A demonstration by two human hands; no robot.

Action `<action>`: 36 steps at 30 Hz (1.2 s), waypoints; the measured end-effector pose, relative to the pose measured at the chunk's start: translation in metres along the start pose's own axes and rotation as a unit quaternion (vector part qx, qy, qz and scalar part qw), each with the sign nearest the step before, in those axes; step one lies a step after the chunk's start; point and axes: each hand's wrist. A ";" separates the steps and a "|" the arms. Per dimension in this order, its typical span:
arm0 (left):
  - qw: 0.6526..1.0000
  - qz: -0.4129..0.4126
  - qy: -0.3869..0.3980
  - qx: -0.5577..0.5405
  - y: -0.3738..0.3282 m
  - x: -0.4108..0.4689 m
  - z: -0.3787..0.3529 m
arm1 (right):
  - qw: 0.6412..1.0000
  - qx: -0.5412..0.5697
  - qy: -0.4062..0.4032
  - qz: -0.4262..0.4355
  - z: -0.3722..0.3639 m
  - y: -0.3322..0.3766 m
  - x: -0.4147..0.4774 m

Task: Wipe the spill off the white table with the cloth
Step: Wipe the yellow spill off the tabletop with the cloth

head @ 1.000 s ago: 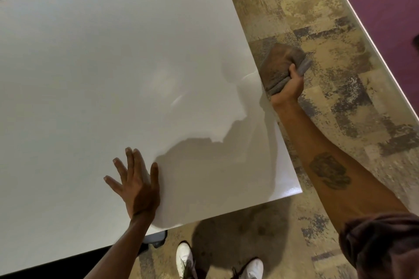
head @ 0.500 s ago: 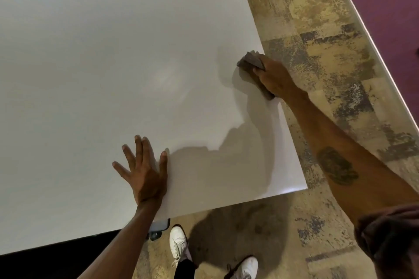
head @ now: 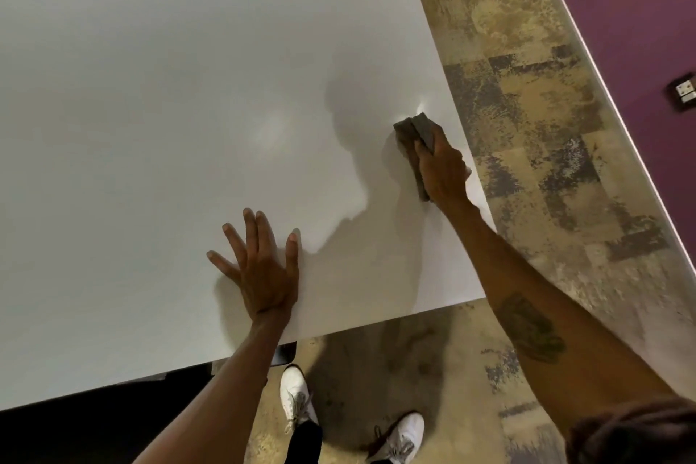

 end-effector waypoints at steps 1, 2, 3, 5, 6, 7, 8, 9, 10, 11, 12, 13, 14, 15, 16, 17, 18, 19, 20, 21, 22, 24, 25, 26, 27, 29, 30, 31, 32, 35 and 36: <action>1.000 0.001 0.003 -0.003 0.000 0.000 0.000 | 1.000 0.014 -0.025 -0.012 -0.010 0.007 -0.006; 1.000 0.002 0.005 -0.005 -0.002 -0.002 -0.001 | 0.999 0.019 -0.046 -0.016 -0.018 0.012 -0.008; 1.000 0.003 0.007 -0.007 -0.002 -0.001 -0.001 | 0.997 0.015 -0.069 -0.012 -0.026 0.019 -0.006; 1.000 0.001 0.014 -0.005 0.000 0.000 -0.001 | 0.995 0.003 -0.100 -0.006 -0.041 0.029 0.000; 1.000 0.000 0.018 -0.004 0.000 0.001 -0.002 | 0.994 0.001 -0.105 -0.011 -0.046 0.033 0.004; 1.000 -0.001 0.021 -0.004 0.001 0.002 -0.002 | 0.995 0.002 -0.103 -0.017 -0.050 0.036 0.007; 1.000 -0.002 0.024 -0.003 0.002 0.002 -0.002 | 0.995 0.002 -0.095 -0.021 -0.053 0.038 0.011; 1.000 -0.001 0.027 -0.001 0.002 0.002 -0.002 | 0.996 0.001 -0.085 -0.022 -0.056 0.040 0.014; 1.000 -0.001 0.028 0.000 0.002 0.002 -0.003 | 0.997 0.000 -0.072 -0.020 -0.058 0.043 0.016; 1.000 0.000 0.027 0.000 0.003 0.002 -0.003 | 0.998 0.000 -0.056 -0.015 -0.060 0.046 0.018; 1.000 0.000 0.028 -0.004 0.003 0.002 -0.002 | 0.999 0.004 -0.035 -0.008 -0.061 0.049 0.020; 1.000 0.000 0.028 -0.010 0.003 0.002 -0.002 | 1.000 0.013 -0.009 0.000 -0.062 0.051 0.019; 0.999 -0.001 0.028 -0.019 0.003 0.002 -0.002 | 0.999 0.024 0.021 0.006 -0.063 0.053 0.017; 0.999 -0.002 0.027 -0.028 0.004 0.002 -0.001 | 0.998 0.033 0.050 0.012 -0.064 0.054 0.013; 0.999 -0.003 0.027 -0.036 0.005 0.002 -0.001 | 0.996 0.040 0.076 0.016 -0.065 0.056 0.006; 0.999 -0.002 0.027 -0.043 0.005 0.002 0.000 | 0.994 0.045 0.097 0.021 -0.066 0.057 -0.003; 0.998 -0.001 0.028 -0.051 0.006 0.002 0.002 | 0.992 0.048 0.113 0.028 -0.068 0.059 -0.014; 0.998 -0.001 0.027 -0.058 0.006 0.002 0.004 | 0.990 0.046 0.129 0.037 -0.071 0.061 -0.025; 0.997 -0.002 0.023 -0.069 0.005 0.002 0.006 | 0.988 0.038 0.144 0.047 -0.074 0.064 -0.037; 0.996 -0.004 0.015 -0.088 0.005 0.001 0.009 | 0.985 0.027 0.159 0.054 -0.077 0.066 -0.049; 0.993 -0.009 0.003 -0.116 0.005 0.000 0.012 | 0.983 0.016 0.173 0.057 -0.079 0.068 -0.061; 0.982 -0.021 -0.018 -0.188 0.010 -0.004 0.017 | 0.980 -0.006 0.188 0.069 -0.082 0.072 -0.086; 0.975 -0.027 -0.017 -0.218 0.015 -0.006 0.019 | 0.979 -0.018 0.187 0.084 -0.082 0.074 -0.099; 0.970 -0.032 -0.005 -0.241 0.020 -0.007 0.020 | 0.977 -0.029 0.186 0.103 -0.083 0.074 -0.112; 0.966 -0.040 0.012 -0.255 0.025 -0.007 0.021 | 0.974 -0.034 0.189 0.123 -0.084 0.074 -0.125; 0.961 -0.062 0.045 -0.265 0.038 -0.008 0.024 | 0.964 -0.040 0.207 0.160 -0.084 0.072 -0.149; 0.958 -0.071 0.055 -0.273 0.043 -0.009 0.026 | 0.959 -0.044 0.217 0.176 -0.084 0.071 -0.160; 0.953 -0.073 0.065 -0.288 0.048 -0.010 0.030 | 0.956 -0.044 0.226 0.184 -0.084 0.070 -0.170; 0.946 -0.067 0.076 -0.307 0.053 -0.010 0.034 | 0.954 -0.042 0.235 0.179 -0.084 0.069 -0.180; 0.932 -0.016 0.123 -0.340 0.066 -0.009 0.052 | 0.953 -0.069 0.260 0.140 -0.088 0.067 -0.207; 0.932 -0.013 0.133 -0.338 0.070 -0.009 0.059 | 0.948 -0.097 0.267 0.141 -0.089 0.067 -0.215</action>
Point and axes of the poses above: each hand's wrist, its own x-axis towards the middle knuckle, its own z-axis out of the back of the hand, y = z × x, and after that the axes turned 1 degree about -y, right-handed
